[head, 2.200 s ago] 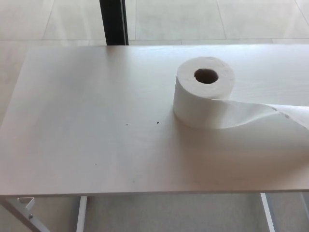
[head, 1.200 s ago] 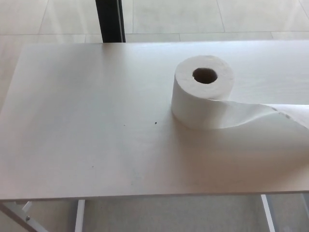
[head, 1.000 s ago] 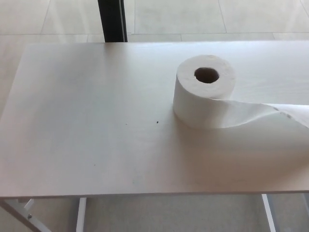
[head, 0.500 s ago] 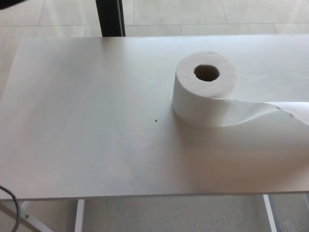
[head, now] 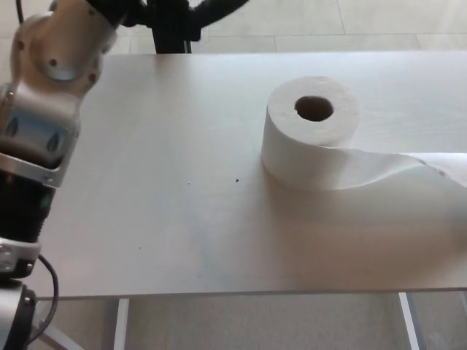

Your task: A toilet paper roll is kept in the middle of the desk infront of the robot. The robot places its left hand on the top of the toilet paper roll to hold it still and uses its right hand to tear off a piece of toilet paper from it and hands the paper to a person

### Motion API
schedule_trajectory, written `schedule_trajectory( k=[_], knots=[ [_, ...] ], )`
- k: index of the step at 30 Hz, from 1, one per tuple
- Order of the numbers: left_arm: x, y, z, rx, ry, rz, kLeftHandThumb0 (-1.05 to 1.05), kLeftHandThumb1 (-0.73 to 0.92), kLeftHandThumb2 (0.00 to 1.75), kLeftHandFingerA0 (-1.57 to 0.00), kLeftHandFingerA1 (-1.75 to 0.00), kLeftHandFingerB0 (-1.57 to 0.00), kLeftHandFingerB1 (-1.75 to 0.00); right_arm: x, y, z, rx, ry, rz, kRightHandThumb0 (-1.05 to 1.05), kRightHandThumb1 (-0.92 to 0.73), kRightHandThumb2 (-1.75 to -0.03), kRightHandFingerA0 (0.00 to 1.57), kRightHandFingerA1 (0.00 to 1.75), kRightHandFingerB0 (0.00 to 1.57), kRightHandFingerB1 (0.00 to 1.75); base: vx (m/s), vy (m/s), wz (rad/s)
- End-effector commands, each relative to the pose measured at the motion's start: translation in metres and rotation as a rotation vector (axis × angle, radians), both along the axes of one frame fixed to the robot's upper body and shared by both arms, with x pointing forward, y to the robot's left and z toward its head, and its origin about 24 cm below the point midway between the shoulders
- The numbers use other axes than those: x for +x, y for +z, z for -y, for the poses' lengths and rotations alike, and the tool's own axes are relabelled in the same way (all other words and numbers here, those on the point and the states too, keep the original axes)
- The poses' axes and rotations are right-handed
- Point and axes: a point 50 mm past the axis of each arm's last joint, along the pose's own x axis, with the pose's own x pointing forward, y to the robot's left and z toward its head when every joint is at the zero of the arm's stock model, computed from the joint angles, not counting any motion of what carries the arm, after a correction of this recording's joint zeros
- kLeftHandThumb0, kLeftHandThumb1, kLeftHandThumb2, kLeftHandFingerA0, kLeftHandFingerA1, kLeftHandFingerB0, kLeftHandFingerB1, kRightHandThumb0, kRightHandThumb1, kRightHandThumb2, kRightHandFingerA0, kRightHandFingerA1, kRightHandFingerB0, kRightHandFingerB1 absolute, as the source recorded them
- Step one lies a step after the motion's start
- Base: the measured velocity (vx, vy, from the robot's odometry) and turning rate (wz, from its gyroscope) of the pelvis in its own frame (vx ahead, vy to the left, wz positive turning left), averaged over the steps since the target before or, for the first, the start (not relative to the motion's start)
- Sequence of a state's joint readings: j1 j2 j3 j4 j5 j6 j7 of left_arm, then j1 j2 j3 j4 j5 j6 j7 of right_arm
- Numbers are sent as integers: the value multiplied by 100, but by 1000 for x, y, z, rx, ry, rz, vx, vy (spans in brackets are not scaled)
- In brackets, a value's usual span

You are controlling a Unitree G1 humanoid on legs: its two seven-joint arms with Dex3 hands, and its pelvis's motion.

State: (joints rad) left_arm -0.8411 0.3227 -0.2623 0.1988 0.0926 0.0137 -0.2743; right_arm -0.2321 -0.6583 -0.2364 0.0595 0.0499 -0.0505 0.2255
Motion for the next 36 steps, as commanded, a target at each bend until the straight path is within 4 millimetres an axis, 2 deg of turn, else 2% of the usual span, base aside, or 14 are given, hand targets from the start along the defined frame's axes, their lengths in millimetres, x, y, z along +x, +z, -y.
schedule_trajectory(
  k=[1,7,8,9,10,16,17,21,22,25,29,30,31,36],
  knots=[
    [-16,-32,49,824,-80,329,-61,71,61,-43,-52,-38,-40,16,-7,-22,-242,-11,-58,-34,-59,-57,50,47,50,42,0,0,0],
    [-18,-49,66,986,-103,411,-65,71,64,-32,-45,-30,-36,18,-11,-27,-291,5,-58,-35,-57,-57,58,48,57,44,0,0,0],
    [-15,-48,71,1005,-81,430,-63,59,99,-30,-58,-19,-48,19,-15,-27,-288,5,-60,-35,-57,-56,59,49,58,45,0,0,0],
    [-14,-48,72,1006,-75,436,-63,59,99,-30,-58,-19,-48,19,-16,-27,-288,4,-59,-35,-57,-56,59,49,58,45,0,0,0],
    [-11,-46,75,1016,-50,449,-61,77,63,-25,-45,-26,-33,20,-17,-27,-271,7,-62,-35,-56,-57,60,51,58,46,0,0,0],
    [0,-44,87,939,60,451,-62,76,64,-15,-43,-18,-31,21,-27,-26,-218,-8,-103,-33,-58,-57,62,56,62,47,0,0,0],
    [4,-47,93,949,93,491,-63,77,65,-6,-41,-13,-31,21,-30,-27,-198,-5,-99,-37,-58,-55,67,61,63,49,0,0,0],
    [7,-54,101,1037,138,553,-63,82,70,-2,-30,-9,-27,20,-36,-28,-195,-1,-82,-37,-58,-57,70,63,66,52,0,0,0],
    [7,-56,103,1044,131,566,-72,60,96,0,-25,0,-32,19,-38,-28,-194,-1,-81,-33,-57,-56,72,63,65,52,0,0,0],
    [8,-65,109,1095,128,623,-73,67,102,0,-24,0,-22,17,-42,-30,-170,9,-78,-30,-58,-57,72,65,68,54,0,0,0],
    [4,-73,108,1106,109,638,-72,61,96,0,-24,0,-23,16,-46,-34,-155,13,-79,-26,-58,-57,70,66,69,53,0,0,0],
    [3,-76,108,1104,102,633,-64,79,64,0,-15,-3,-32,16,-46,-34,-152,14,-72,-25,-58,-57,73,68,68,52,0,0,0],
    [2,-83,107,1101,91,626,-76,58,91,0,-17,-2,-23,15,-47,-36,-147,16,-63,-24,-58,-57,73,67,68,52,0,0,0],
    [2,-104,101,1109,109,593,-77,62,93,0,-16,0,-7,15,-48,-42,-141,27,-57,-27,-58,-57,74,68,68,51,0,0,0]
  ],
)
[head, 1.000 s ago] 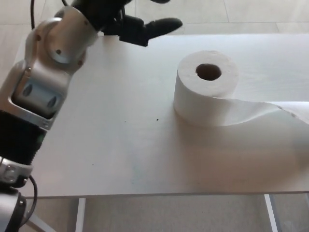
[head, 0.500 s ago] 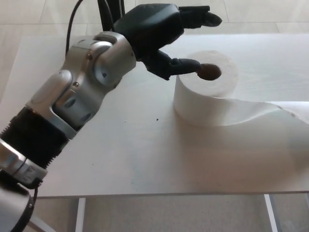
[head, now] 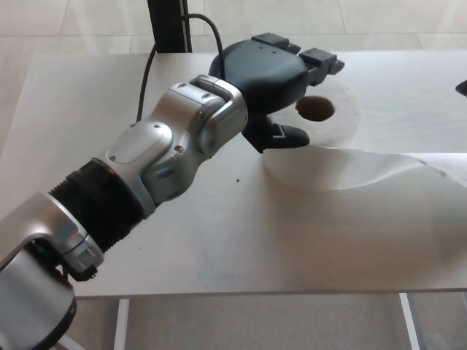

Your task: A toilet paper roll is kept in the middle of the desk infront of the robot. The robot places its left hand on the top of the toilet paper roll to hold it still and uses its right hand to tear off a piece of toilet paper from it and hands the paper to a person

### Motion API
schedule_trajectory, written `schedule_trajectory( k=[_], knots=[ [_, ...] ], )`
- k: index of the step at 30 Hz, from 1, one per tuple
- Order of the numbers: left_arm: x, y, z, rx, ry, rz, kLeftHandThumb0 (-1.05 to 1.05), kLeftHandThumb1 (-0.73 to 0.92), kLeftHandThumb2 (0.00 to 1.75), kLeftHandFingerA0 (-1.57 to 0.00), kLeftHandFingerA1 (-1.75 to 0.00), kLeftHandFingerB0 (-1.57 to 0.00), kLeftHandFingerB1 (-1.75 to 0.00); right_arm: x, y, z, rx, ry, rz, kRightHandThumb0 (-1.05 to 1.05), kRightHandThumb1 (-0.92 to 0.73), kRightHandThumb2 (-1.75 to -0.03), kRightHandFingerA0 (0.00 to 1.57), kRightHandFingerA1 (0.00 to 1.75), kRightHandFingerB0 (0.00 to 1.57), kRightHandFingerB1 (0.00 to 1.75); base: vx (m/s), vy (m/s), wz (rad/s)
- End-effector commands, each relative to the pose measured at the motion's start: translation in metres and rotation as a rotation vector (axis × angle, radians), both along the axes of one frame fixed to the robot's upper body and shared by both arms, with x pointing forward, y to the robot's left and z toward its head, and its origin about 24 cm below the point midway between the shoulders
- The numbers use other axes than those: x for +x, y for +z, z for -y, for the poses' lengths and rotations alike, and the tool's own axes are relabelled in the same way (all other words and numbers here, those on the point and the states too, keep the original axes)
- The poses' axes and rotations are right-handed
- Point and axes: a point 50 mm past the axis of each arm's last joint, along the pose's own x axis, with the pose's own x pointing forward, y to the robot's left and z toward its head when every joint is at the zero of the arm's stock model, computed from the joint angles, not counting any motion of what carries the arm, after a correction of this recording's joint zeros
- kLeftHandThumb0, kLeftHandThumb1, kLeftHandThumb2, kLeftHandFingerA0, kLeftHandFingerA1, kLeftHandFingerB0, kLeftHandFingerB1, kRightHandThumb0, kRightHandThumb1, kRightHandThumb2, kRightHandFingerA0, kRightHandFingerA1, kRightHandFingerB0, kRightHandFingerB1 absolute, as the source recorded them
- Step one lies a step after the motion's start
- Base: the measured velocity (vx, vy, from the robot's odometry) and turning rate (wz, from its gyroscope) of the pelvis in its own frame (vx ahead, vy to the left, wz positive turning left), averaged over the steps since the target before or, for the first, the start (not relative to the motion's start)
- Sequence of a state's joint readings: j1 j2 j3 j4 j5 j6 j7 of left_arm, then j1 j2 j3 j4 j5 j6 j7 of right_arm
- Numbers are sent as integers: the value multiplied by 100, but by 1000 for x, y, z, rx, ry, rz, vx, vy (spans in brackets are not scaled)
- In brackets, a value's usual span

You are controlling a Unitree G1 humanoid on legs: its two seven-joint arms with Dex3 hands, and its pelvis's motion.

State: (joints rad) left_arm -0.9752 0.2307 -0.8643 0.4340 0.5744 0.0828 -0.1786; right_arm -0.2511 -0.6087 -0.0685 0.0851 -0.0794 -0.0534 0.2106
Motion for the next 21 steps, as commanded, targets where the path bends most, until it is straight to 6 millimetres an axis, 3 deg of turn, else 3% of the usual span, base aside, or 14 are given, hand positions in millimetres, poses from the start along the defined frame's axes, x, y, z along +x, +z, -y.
schedule_trajectory(
  k=[1,2,5,6,7,15,16,17,19,20,21],
  knots=[
    [1,-19,12,320,-48,501,-62,82,66,0,-9,0,-21,1,-14,-10,-17,-40,62,-24,-58,-56,75,67,68,51,0,0,0],
    [0,-27,8,313,-33,487,-75,59,90,0,-17,0,-7,0,-16,-14,-19,-28,65,-26,-58,-57,75,68,67,51,0,0,0],
    [0,-39,2,302,6,454,-76,61,93,0,-19,-2,-9,-1,-20,-19,-23,-11,73,-27,-58,-56,74,75,68,52,0,0,0],
    [0,-40,2,304,15,448,-64,85,68,0,-8,0,-22,-1,-20,-20,-20,-12,68,-28,-57,-56,74,76,68,52,0,0,0],
    [1,-42,0,308,32,436,-83,66,93,0,-12,0,0,-1,-21,-21,-19,-15,61,-27,-58,-57,73,76,67,51,0,0,0],
    [-1,-58,3,275,104,408,-79,54,86,0,-19,0,-5,-1,-25,-26,-16,-42,37,-19,-59,-57,68,65,64,50,0,0,0],
    [-3,-62,4,272,112,398,-63,80,64,0,0,0,0,0,-26,-27,-8,-47,23,-19,-60,-57,59,63,61,49,0,0,0],
    [-6,-69,6,262,122,376,-63,71,84,0,0,0,0,-1,-28,-26,-11,-53,-6,-21,-60,-58,55,60,58,47,0,0,0],
    [-6,-71,6,253,129,379,-63,71,84,0,0,0,0,0,-27,-27,-34,-50,-16,-21,-60,-58,55,60,58,47,0,0,0],
    [-11,-81,7,255,127,384,-65,69,82,0,0,0,-1,0,-26,-26,-200,-10,-130,-29,-60,-58,30,53,42,41,0,0,0],
    [-12,-84,8,262,131,378,-64,68,81,0,0,0,0,0,-25,-26,-243,-2,-174,-28,-59,-57,23,50,38,39,0,0,0]
  ],
)
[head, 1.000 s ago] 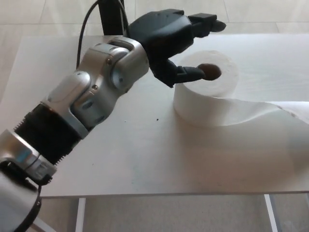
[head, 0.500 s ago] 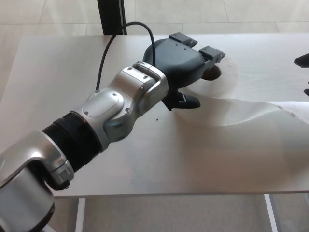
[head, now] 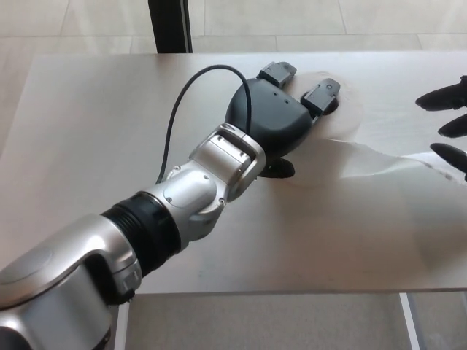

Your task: A toilet paper roll is kept in the middle of the desk infront of the robot. The robot places its left hand on the top of the toilet paper roll to hold it still and uses its right hand to tear off a piece of toilet paper from it and hands the paper to a person

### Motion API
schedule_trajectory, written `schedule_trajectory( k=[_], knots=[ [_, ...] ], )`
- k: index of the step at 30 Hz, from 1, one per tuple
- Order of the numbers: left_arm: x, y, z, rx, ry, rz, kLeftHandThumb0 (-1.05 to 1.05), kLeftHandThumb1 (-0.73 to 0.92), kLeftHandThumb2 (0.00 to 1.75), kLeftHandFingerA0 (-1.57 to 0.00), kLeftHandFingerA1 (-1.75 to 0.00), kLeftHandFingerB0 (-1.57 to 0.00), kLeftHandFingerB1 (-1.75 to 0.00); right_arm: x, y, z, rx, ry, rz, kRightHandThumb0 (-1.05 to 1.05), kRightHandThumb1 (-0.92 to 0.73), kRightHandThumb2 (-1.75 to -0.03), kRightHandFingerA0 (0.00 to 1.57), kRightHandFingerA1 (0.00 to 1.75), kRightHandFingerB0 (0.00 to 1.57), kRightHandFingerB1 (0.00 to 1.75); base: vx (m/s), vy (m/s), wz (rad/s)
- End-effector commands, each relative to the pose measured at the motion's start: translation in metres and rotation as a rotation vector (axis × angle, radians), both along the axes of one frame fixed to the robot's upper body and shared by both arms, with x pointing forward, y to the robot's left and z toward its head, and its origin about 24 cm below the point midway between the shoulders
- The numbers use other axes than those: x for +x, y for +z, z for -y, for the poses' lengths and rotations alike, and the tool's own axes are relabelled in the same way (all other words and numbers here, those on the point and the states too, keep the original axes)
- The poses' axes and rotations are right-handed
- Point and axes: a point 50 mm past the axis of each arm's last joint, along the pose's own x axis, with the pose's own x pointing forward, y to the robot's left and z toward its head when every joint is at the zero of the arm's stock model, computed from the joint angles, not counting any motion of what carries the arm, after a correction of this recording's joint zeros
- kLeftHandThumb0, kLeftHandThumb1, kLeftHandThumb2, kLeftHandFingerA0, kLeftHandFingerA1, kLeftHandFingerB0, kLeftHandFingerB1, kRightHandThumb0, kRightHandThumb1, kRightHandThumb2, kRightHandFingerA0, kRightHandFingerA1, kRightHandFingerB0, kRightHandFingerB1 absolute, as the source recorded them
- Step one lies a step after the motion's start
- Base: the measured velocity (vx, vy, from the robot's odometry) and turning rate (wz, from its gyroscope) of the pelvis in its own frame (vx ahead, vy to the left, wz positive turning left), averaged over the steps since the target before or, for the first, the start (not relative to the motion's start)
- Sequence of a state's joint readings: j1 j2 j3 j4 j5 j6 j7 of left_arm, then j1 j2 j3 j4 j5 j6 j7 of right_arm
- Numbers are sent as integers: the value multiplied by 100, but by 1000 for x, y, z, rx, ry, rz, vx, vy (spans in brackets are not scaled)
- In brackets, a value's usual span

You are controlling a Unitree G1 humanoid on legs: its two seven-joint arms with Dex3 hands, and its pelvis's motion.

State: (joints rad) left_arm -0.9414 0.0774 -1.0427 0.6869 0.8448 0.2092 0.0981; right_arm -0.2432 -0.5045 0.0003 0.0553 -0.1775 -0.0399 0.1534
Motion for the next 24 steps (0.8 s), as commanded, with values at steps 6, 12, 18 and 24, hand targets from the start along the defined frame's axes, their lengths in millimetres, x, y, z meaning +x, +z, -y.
schedule_trajectory(
  k=[6,12,18,24],
  knots=[
    [-12,-33,-3,72,65,105,-61,65,81,0,0,0,0,-2,-6,7,-438,-67,-251,-40,-51,-57,5,39,27,33,0,0,0],
    [-11,-29,0,86,6,143,-56,66,83,0,0,0,0,4,-6,10,-657,-85,-230,-80,-47,-76,0,1,17,32,0,0,0],
    [-10,-26,4,91,9,119,-55,68,82,0,0,0,-1,10,-6,8,-780,-79,-308,-81,-38,-76,0,0,8,22,0,0,0],
    [-7,-27,-6,86,18,130,-54,65,82,0,0,-2,0,23,-17,-6,-751,-128,-277,-76,-39,-73,0,0,7,20,0,0,0]
  ],
)
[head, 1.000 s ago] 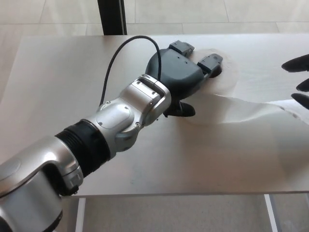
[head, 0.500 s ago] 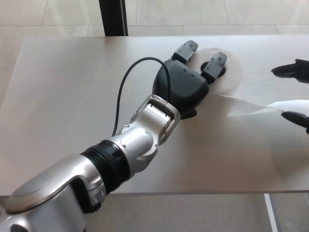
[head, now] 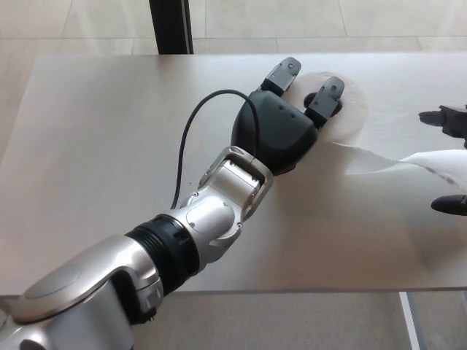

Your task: A toilet paper roll is kept in the middle of the desk infront of the robot. The robot places its left hand on the top of the toilet paper roll to hold it still and uses its right hand to tear off a piece of toilet paper from it and hands the paper to a person

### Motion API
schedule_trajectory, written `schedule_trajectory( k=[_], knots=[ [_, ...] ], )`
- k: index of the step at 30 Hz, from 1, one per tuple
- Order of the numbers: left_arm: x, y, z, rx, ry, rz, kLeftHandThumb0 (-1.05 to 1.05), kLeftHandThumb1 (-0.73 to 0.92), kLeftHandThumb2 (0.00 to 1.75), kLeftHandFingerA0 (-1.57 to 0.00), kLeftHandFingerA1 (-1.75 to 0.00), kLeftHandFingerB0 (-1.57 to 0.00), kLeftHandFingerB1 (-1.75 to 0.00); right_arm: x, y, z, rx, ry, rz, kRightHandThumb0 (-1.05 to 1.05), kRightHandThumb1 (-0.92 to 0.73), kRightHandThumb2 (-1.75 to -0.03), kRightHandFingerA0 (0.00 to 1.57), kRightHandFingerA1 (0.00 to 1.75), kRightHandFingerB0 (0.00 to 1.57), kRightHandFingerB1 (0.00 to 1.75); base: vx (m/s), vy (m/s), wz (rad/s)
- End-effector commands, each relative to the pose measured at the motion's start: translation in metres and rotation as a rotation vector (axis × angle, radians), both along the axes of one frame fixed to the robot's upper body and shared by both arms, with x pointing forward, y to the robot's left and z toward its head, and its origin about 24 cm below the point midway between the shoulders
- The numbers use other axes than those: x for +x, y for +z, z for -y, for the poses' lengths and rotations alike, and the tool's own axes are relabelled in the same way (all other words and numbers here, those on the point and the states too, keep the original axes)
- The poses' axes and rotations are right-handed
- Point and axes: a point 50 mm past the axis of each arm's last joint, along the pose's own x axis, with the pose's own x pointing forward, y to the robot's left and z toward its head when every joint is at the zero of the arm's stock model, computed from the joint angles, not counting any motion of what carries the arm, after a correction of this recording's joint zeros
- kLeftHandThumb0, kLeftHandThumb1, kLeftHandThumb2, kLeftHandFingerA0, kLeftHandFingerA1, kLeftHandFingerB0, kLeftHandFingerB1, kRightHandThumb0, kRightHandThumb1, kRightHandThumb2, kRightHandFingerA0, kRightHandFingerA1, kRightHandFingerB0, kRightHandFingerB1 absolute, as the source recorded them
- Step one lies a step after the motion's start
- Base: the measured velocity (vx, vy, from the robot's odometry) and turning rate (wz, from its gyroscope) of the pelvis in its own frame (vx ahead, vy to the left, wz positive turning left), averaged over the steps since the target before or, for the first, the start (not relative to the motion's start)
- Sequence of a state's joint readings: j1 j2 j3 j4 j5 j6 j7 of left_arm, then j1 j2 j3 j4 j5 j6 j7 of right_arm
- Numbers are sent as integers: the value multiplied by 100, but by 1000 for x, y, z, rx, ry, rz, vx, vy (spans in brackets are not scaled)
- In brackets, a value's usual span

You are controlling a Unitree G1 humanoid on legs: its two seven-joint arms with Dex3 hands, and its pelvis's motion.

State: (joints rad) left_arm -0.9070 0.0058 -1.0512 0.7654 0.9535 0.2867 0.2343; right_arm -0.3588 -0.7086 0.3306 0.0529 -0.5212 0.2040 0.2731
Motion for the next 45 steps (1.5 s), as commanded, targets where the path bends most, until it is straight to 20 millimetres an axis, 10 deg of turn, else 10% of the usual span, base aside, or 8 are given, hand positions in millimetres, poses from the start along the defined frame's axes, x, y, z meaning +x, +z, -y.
schedule_trajectory(
  k=[1,16,20,22,29,31,32,45],
  knots=[
    [-2,-16,-12,72,8,-6,-54,65,82,0,0,-2,0,11,-3,2,-150,-104,9,-76,-39,-73,0,0,7,20,0,0,0],
    [0,-16,-15,14,48,-16,-56,68,83,0,0,0,0,32,-23,-3,23,-242,106,-30,-60,-58,29,48,24,31,0,0,0],
    [0,-14,-15,1,50,-20,-59,66,86,0,-2,-1,0,25,-34,2,102,-241,177,-22,-71,-65,84,145,52,45,0,0,0],
    [1,-13,-16,1,57,-16,-51,76,62,0,0,0,-12,24,-38,5,105,-250,167,-20,-69,-63,84,131,64,46,0,0,0],
    [2,-13,-14,7,59,-20,-55,64,81,0,0,0,-1,17,-44,10,57,-213,76,-23,-63,-61,85,99,96,64,0,0,0],
    [2,-12,-14,13,55,-11,-54,63,81,0,0,-1,-1,15,-45,10,62,-201,87,-23,-68,-88,86,142,86,92,0,0,0],
    [2,-13,-14,10,57,-16,-56,64,81,0,0,-3,-3,13,-46,8,74,-191,124,-19,-68,-86,78,167,68,139,0,0,0],
    [1,-18,-17,9,64,-30,-61,60,80,0,0,-2,-2,8,-23,-4,689,-349,448,-5,-50,-119,85,166,79,146,0,0,0]
  ],
)
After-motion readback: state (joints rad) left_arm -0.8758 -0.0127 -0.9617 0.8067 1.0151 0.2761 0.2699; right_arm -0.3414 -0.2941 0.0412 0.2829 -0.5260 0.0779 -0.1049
